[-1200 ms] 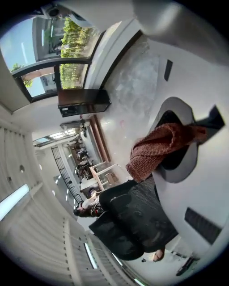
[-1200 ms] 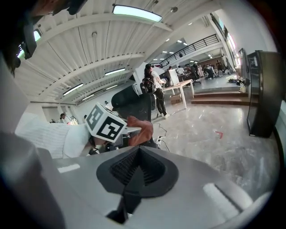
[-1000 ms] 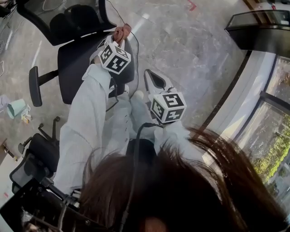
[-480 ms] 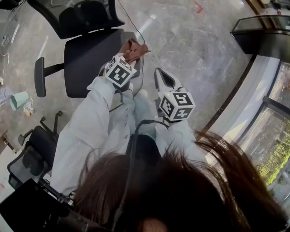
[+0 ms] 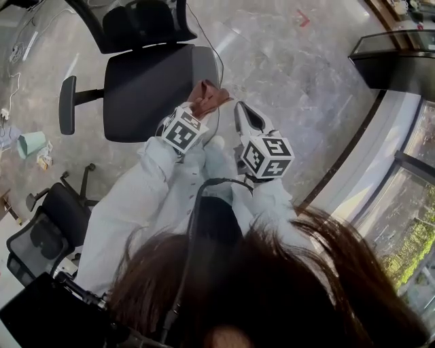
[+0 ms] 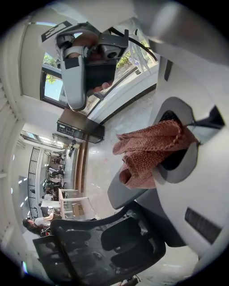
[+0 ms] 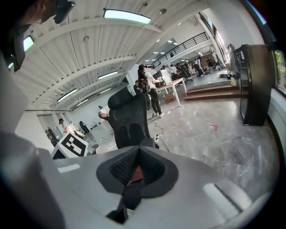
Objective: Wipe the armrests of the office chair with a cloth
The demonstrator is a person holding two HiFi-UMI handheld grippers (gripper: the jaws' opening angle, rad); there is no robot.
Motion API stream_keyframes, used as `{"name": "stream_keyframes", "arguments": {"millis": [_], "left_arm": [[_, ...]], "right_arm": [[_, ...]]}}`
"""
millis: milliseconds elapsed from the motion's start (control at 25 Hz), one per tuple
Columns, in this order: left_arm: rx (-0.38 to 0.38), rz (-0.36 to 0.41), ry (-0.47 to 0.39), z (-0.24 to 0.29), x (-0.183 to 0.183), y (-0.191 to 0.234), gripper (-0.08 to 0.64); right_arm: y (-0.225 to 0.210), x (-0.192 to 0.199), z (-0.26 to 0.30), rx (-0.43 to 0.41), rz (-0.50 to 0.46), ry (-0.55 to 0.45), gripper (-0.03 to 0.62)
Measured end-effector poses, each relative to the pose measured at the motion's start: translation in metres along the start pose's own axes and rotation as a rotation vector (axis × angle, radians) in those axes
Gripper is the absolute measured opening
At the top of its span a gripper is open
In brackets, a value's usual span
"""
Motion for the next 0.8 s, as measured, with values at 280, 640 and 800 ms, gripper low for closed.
{"name": "stream_keyframes", "arguments": {"millis": [280, 640, 800], "left_arm": [[0.010, 0.018, -0.019, 0.016, -0.029, 0.023, 0.037], [-0.043, 0.016, 0.002, 0.065, -0.109, 0.097, 0.037], [-0.072, 0.012, 0.005, 0.067, -0.133, 0.119, 0.037]], "right_arm": [[-0.001, 0.002, 0.011, 0.006, -0.006, 0.034, 0.000], [-0.026, 0.012, 0.026, 0.024, 0.014, 0.082, 0.000], [-0.027, 0.009, 0.023, 0.033, 0.021, 0.083, 0.000]]}}
Point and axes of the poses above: the fingertips, and each gripper's own axes: z forward along the fingers, y to its left, x out of its underside, the point moved 8 cm from there along -z, backward along the fingers, and after that the axes turned 10 degrees about -z, right-handed, at the moved point
